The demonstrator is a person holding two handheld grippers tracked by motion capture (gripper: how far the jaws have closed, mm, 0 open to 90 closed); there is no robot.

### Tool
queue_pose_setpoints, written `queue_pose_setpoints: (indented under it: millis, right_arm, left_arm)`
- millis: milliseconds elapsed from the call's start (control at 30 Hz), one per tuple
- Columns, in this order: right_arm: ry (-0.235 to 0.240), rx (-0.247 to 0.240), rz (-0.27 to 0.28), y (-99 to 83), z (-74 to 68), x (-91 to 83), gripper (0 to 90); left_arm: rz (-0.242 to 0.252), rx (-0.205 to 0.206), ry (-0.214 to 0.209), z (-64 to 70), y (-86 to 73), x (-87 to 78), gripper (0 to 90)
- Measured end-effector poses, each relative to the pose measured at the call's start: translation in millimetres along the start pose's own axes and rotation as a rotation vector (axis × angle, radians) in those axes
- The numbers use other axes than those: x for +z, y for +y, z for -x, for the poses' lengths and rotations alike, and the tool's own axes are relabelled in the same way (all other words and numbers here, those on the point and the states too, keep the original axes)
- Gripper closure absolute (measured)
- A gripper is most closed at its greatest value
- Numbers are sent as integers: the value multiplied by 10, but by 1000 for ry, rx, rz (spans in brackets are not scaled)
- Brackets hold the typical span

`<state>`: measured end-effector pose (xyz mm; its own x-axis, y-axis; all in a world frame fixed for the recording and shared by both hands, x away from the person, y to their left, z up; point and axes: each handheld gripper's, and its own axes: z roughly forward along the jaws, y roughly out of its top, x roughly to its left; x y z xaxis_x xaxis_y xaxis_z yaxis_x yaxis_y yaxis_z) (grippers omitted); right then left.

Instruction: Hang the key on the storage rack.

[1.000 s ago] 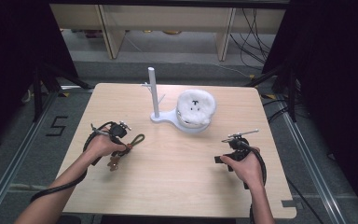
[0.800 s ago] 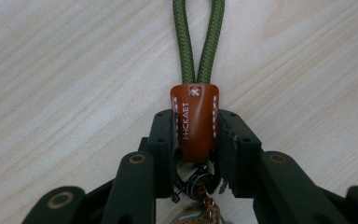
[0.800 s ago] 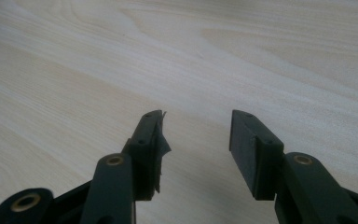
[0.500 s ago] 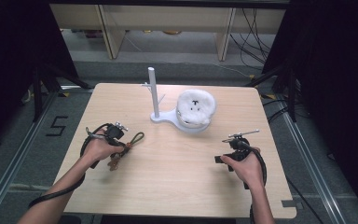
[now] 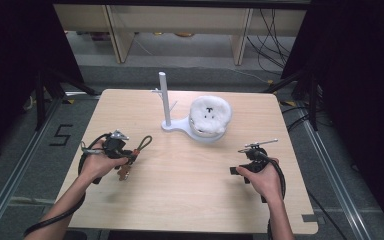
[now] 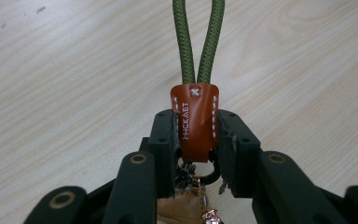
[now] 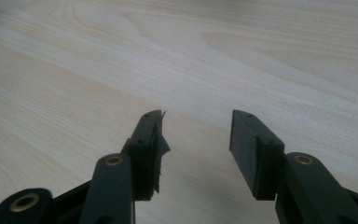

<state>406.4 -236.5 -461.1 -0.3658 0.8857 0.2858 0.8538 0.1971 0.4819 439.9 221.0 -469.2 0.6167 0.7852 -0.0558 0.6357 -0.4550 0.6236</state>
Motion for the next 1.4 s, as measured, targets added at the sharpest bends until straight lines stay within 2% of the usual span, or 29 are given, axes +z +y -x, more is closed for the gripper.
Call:
queue_pose_setpoints:
  millis: [233, 433, 533, 567, 700, 733, 767, 800, 900, 933, 967, 1067, 1100, 1233, 1300, 1400]
  right_arm:
    - [-11, -10, 10, -9, 17, 2, 547]
    - [-4, -9, 13, -8, 17, -1, 544]
    - [-7, -11, 15, -12, 18, -5, 542]
    - [-1, 7, 12, -8, 8, -11, 542]
    - [-3, 11, 14, -11, 6, -9, 536]
    - [-7, -4, 18, -14, 16, -6, 535]
    - [-4, 7, 17, -13, 6, -7, 534]
    - [-5, 7, 17, -11, 6, -10, 533]
    - [-12, -14, 22, -17, 17, 0, 533]
    - [-7, -1, 20, -15, 9, -4, 532]
    - [-1, 40, 12, -16, -24, -9, 531]
    - [-10, -7, 25, -17, 11, -1, 529]
    - [-6, 14, 21, -15, -5, -5, 529]
    - [-9, -13, 27, -17, 17, 4, 528]
    - [-5, 4, 25, -12, 5, -5, 525]
    - [-17, -8, 32, -18, 10, -4, 522]
  left_arm:
    - [74, -4, 17, 3, -33, -82, 684]
    - [129, 23, 25, -5, -87, -123, 684]
    - [165, 13, 28, -3, -115, -113, 684]
    - [177, 10, 20, -5, -121, -110, 684]
    - [229, -12, 14, 11, -135, -118, 684]
    - [249, -11, 18, 10, -141, -113, 684]
    - [261, -13, 28, 16, -146, -119, 684]
    - [263, -11, 22, 11, -147, -126, 684]
    - [288, -20, 42, 24, -152, -146, 684]
    - [317, -34, 26, 26, -152, -136, 684]
    - [333, -39, 33, 30, -153, -137, 684]
    - [351, -46, 33, 34, -150, -146, 684]
    - [356, -42, 35, 32, -149, -150, 684]
    - [381, -50, 44, 34, -144, -174, 684]
    - [398, -55, 50, 36, -141, -187, 684]
    - [422, -62, 54, 41, -131, -206, 684]
